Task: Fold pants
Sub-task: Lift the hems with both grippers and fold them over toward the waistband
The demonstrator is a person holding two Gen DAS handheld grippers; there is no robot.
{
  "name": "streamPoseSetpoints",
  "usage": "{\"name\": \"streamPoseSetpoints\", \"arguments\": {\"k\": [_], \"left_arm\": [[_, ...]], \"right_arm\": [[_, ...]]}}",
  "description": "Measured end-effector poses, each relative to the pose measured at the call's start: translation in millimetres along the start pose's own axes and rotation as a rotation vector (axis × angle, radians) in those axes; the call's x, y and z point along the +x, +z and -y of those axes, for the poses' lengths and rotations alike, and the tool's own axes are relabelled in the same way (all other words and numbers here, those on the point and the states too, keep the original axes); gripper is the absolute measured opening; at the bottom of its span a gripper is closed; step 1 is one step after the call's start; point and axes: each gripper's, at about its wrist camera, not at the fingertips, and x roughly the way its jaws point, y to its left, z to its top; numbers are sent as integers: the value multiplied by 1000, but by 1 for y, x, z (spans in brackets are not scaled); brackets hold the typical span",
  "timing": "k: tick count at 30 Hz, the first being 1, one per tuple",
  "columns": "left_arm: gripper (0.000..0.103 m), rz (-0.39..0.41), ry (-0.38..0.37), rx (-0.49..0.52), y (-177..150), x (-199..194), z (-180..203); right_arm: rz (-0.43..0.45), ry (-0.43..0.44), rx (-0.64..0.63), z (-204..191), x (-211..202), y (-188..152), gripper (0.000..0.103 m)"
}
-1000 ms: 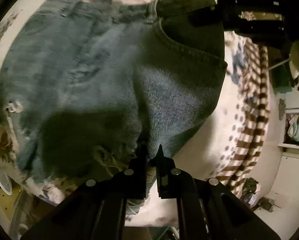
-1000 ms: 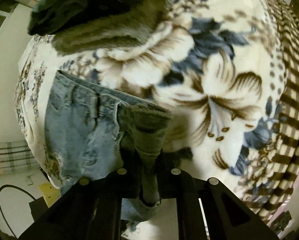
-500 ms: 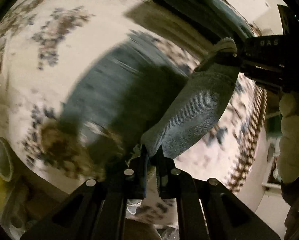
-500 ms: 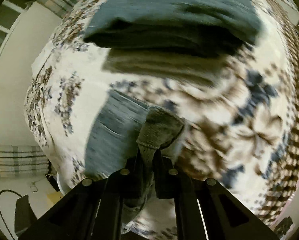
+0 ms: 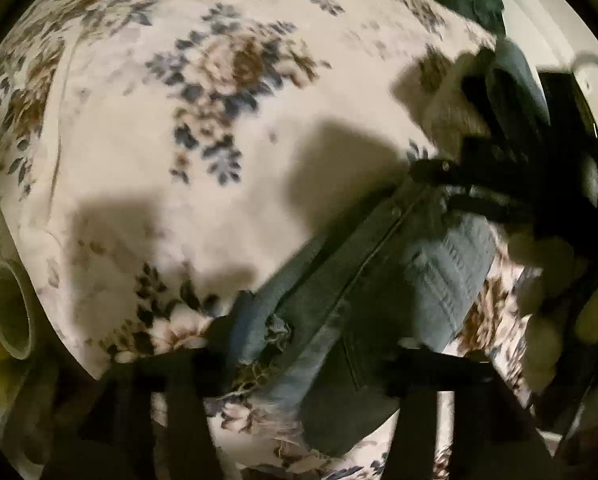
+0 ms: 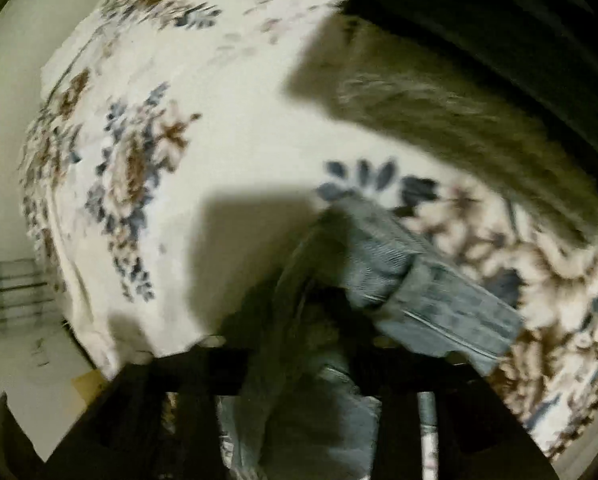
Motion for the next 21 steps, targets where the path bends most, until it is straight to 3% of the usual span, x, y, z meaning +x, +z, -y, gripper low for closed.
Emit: {"name": "streamPoseSetpoints", "arguments": {"k": [1,4,10,17,21], "left_arm": [[60,8,-5,-18,1,-4,-5],[61,21,-16,-60,-3,-13,-11],[61,-1,-36,-186,-47,-9,-11],[61,-106,-63,-478,-129,33,-12],[61,-166,-186,-676,-172,62,-10]], "right_arm": [[11,15,-19,-3,-2,-2,72],[34,36,-32,-4,-18,-11,73],[74,16,-14,32,-54,-37,76],[19,37,46,109,-49,-74,76],[-22,87,71,142,-23,-89,76]]}}
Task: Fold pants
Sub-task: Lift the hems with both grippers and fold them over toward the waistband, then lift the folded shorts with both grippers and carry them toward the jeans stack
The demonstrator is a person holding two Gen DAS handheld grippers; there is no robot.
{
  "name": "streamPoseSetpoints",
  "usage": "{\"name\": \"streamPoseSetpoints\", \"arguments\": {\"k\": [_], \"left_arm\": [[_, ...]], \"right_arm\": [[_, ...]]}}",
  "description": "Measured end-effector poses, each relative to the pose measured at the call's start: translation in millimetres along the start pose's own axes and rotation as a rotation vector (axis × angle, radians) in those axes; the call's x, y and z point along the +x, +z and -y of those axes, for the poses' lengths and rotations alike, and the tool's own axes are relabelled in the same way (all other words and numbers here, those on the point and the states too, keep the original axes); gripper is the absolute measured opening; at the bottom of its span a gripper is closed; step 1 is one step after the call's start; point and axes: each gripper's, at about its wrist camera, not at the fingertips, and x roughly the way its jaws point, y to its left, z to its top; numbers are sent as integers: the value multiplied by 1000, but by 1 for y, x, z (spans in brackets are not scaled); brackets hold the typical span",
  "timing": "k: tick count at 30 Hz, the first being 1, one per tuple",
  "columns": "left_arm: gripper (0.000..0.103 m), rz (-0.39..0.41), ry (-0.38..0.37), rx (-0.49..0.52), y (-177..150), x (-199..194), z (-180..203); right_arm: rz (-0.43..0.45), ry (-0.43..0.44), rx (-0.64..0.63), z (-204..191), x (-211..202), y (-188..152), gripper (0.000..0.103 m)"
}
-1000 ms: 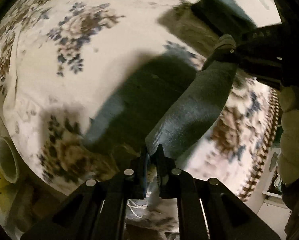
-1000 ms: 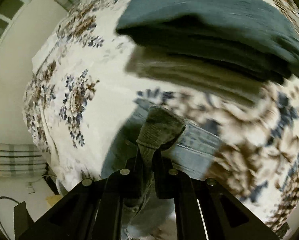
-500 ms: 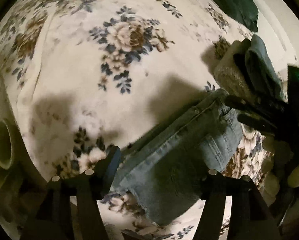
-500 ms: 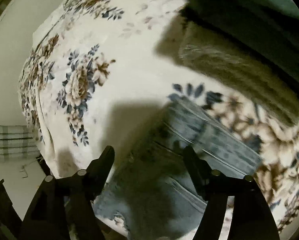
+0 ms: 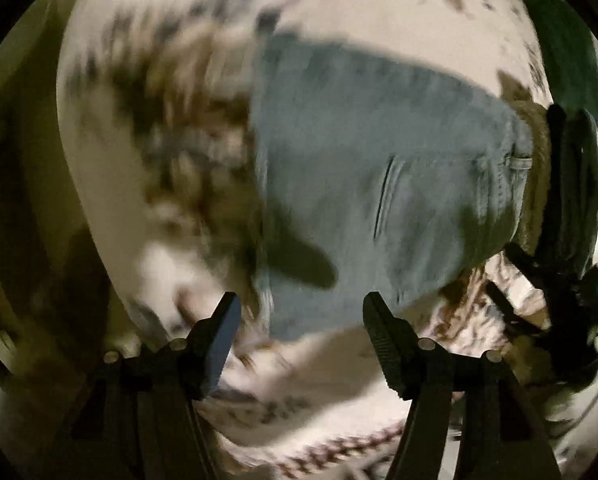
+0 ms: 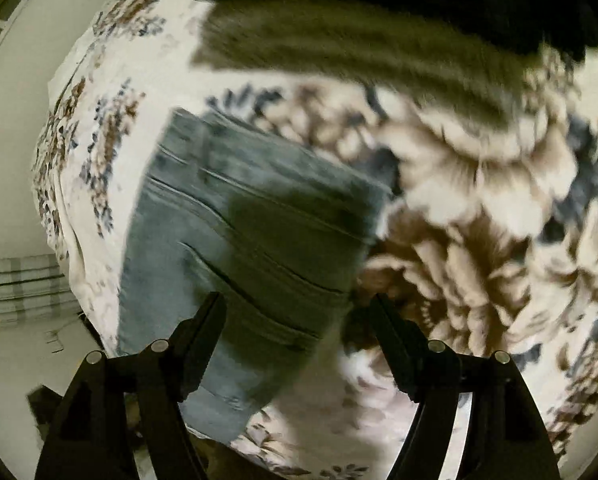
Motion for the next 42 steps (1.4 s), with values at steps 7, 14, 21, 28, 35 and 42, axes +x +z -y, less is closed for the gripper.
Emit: {"name": "streamPoseSetpoints", "arguments": {"k": [7,14,21,28,35,42], "left_arm": [[61,-77,-285,-269,-13,51,-16],[60,18,-464,-430,3,73,-18],[22,171,-461,-388,5,43,-9],[20,232,-398,-223,7,-2,-8],[29,179,-474,-345,28,44,-56],[50,207,-479,-377,29,52,-48]], "right_arm": [[-15,128,38,41,44,5,77],[23,247,24,56,59,10,76],[84,284,21,51,46,-2,35],[117,284,103,34,11,-45,25],[14,271,97,45,34,-72,41],[9,450,215,71,64,-58,67]]}}
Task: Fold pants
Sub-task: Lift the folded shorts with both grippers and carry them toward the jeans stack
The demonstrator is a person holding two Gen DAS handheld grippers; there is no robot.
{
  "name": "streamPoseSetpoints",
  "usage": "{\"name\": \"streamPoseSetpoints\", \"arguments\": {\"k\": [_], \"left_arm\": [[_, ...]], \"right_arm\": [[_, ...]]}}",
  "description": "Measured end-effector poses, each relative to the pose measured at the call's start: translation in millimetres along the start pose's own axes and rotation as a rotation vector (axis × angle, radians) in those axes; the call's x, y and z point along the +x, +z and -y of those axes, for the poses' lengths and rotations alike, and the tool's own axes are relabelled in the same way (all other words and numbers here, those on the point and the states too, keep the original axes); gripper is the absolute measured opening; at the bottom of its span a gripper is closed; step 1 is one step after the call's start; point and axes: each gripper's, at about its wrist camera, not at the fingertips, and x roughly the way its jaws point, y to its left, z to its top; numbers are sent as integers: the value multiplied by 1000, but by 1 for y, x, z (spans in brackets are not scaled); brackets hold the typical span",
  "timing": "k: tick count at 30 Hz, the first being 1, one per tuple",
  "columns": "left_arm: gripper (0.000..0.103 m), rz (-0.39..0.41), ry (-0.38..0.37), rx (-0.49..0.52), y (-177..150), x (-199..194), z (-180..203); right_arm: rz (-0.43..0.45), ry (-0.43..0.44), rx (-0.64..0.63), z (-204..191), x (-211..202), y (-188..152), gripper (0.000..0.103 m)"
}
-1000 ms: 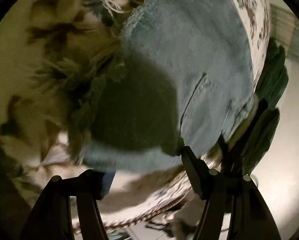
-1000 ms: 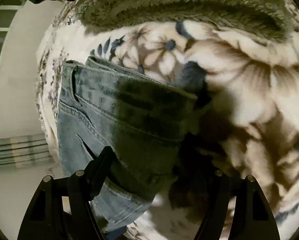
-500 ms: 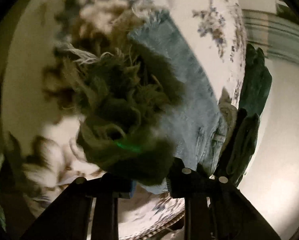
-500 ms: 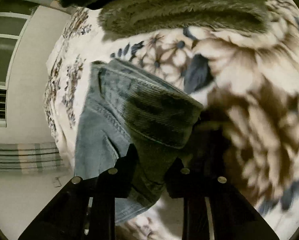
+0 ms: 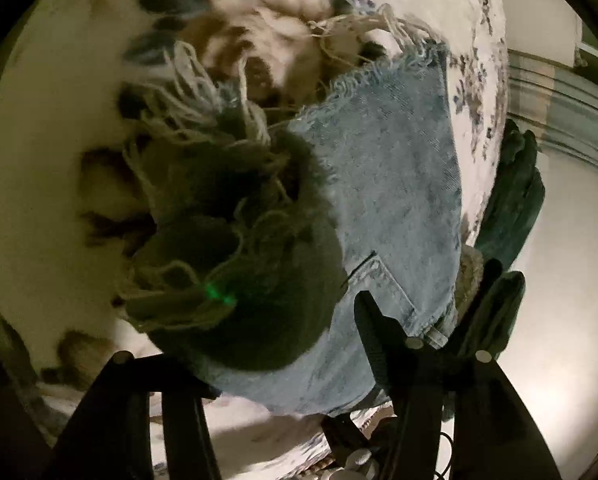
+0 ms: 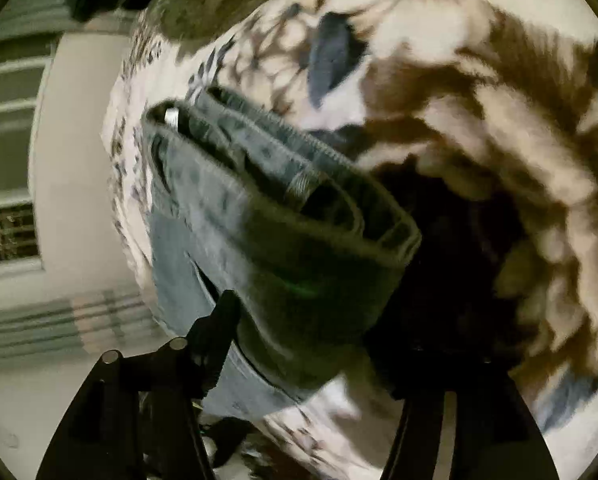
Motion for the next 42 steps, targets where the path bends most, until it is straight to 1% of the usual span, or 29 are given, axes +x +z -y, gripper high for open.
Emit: {"name": "streamPoseSetpoints", "arguments": {"k": [2,3,4,5,6,7,8,11,14,19,21,23,24,25,27,28,29,30,32,33,35,37,39,40,42], "left_arm": [[49,10,15,16,2,4,11],[36,16,29,28,2,3,14],[23,24,41,50,1,-4,14],[22,28,45,75,-2,-8,17],[20,38,44,109,-3,-13,25],[19,47,46,130,-3,-14,32],[18,53,51,152,-3,-16,41],[18,55,62,219,-7,-32,69],[17,42,84,274,-12,-49,104],[17,2,95,383,-21,-83,173],[17,-19,89,432,-27,-93,208],[17,-45,69,491,-35,-98,251],[17,-56,50,522,-39,-100,275],[17,-70,26,556,-45,-101,298],[17,-102,-26,629,-59,-96,354],[17,-122,-53,671,-66,-89,382],[17,-132,-68,698,-70,-84,401],[17,-157,-98,730,-77,-73,431],[17,-195,-126,783,-88,-52,471],[17,-217,-148,815,-95,-36,495],[17,-256,-170,879,-106,0,532],[17,-298,-180,922,-111,37,558],[17,-340,-172,973,-117,79,572],[17,-364,-163,999,-119,102,577],[18,-409,-125,1040,-119,147,573]], "right_arm": [[10,23,34,4,6,2,66],[16,23,39,6,6,4,65],[35,21,44,6,7,3,57],[57,6,43,3,5,2,48],[69,-5,35,0,5,1,44],[78,-21,25,-7,3,-3,38],[86,-26,23,-10,0,-6,34],[104,-47,11,-30,-11,-14,29],[119,-59,-2,-55,-33,-19,26],[158,-37,3,-98,-88,-27,24],[188,-28,6,-120,-118,-30,24],[225,-13,8,-143,-148,-27,24],[247,-10,9,-154,-162,-25,24],[281,9,9,-166,-187,-22,23],[340,24,11,-188,-221,-15,23],[376,35,7,-194,-245,-13,23],[433,43,7,-209,-271,-4,23],[481,52,9,-219,-290,5,23],[557,64,12,-234,-323,29,23],[605,67,23,-240,-338,41,23],[691,69,37,-248,-365,71,23],[772,63,60,-250,-383,108,23],[823,54,89,-242,-389,132,23],[853,43,110,-232,-389,147,23],[882,30,146,-211,-382,163,23]]}}
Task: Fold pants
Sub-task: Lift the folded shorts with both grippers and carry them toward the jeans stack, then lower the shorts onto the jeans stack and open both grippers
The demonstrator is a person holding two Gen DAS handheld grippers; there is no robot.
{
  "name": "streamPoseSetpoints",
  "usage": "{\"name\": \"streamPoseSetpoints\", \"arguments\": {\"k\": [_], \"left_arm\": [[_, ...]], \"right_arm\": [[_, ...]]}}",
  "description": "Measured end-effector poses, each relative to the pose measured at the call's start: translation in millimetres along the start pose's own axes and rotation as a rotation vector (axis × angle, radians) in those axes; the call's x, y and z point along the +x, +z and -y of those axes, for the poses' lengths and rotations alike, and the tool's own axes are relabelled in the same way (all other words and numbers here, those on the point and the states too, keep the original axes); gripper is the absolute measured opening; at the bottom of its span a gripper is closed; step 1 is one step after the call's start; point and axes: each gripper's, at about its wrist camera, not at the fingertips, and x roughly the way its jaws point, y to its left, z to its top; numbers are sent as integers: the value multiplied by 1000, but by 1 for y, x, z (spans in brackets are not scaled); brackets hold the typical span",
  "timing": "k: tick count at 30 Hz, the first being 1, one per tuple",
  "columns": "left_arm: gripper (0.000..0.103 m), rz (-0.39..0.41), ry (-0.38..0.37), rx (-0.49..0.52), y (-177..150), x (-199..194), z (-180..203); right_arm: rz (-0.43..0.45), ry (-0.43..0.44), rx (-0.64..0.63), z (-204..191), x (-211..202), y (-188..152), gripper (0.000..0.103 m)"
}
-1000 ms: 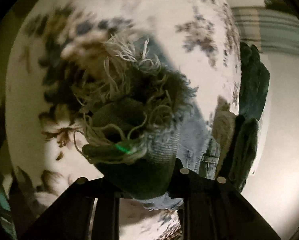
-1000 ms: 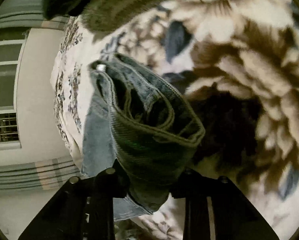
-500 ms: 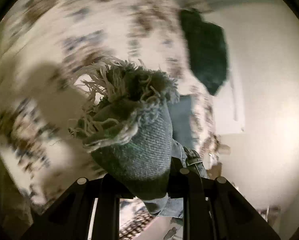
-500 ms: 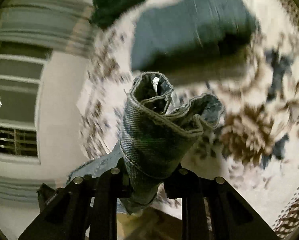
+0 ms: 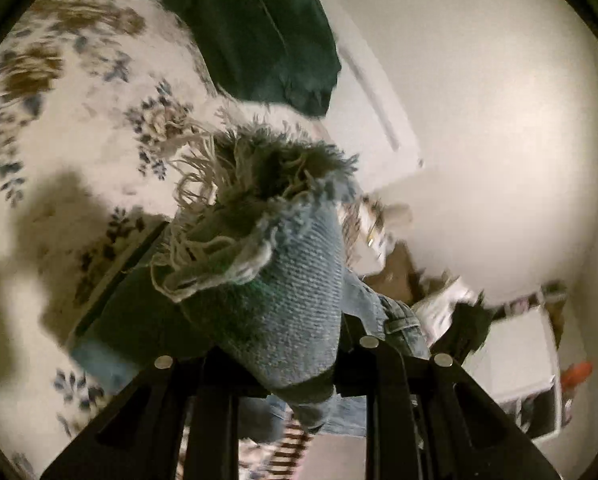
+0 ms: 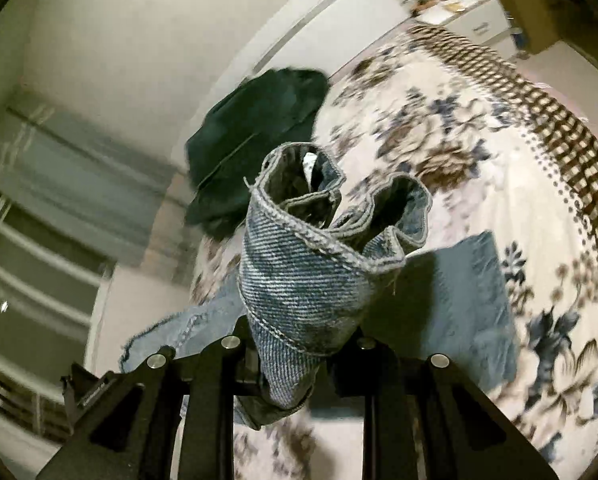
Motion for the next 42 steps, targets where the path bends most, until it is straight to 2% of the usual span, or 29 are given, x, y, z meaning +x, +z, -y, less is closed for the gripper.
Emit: {"name": "streamPoseSetpoints", "arguments": {"k": [3,7,12,14,16,17,18,20,23,24,26,29,31,34,36,42], "left_arm": [[18,-77,17,30,-5,38,-27],[18,-172,84,53,-29,69,-60],[23,-255,175,27,-47,78,-84],[25,-258,209,46,-52,72,-77],[31,-258,254,89,-58,63,-61],[34,-262,285,126,-62,60,-53],[37,-267,324,175,-66,57,-45],[42,-263,376,259,-71,53,-33],[59,-244,484,434,-85,41,-7],[69,-225,520,490,-90,36,2],[71,-184,553,567,-98,25,14],[74,-144,563,623,-99,11,24],[86,-123,559,653,-99,0,34],[91,-91,580,702,-100,-20,50],[91,-69,599,724,-103,-38,63],[91,11,588,745,-124,-110,104]], "right_arm": [[20,-35,53,44,29,-6,23],[-16,-79,130,109,68,-34,23],[-51,-136,122,140,92,-58,24],[-65,-151,112,143,94,-64,32],[-83,-168,120,147,94,-69,37],[-95,-182,118,148,93,-72,48],[-104,-207,106,147,91,-75,53],[-113,-244,69,140,82,-81,70],[-102,-332,-15,124,67,-84,86],[-88,-378,-69,115,60,-86,88],[-67,-452,-156,97,50,-89,91],[-13,-577,-280,68,33,-96,96],[37,-659,-363,46,19,-103,97],[92,-709,-421,20,-7,-112,100],[111,-710,-428,4,-27,-117,100],[175,-715,-448,-48,-98,-137,100]]}}
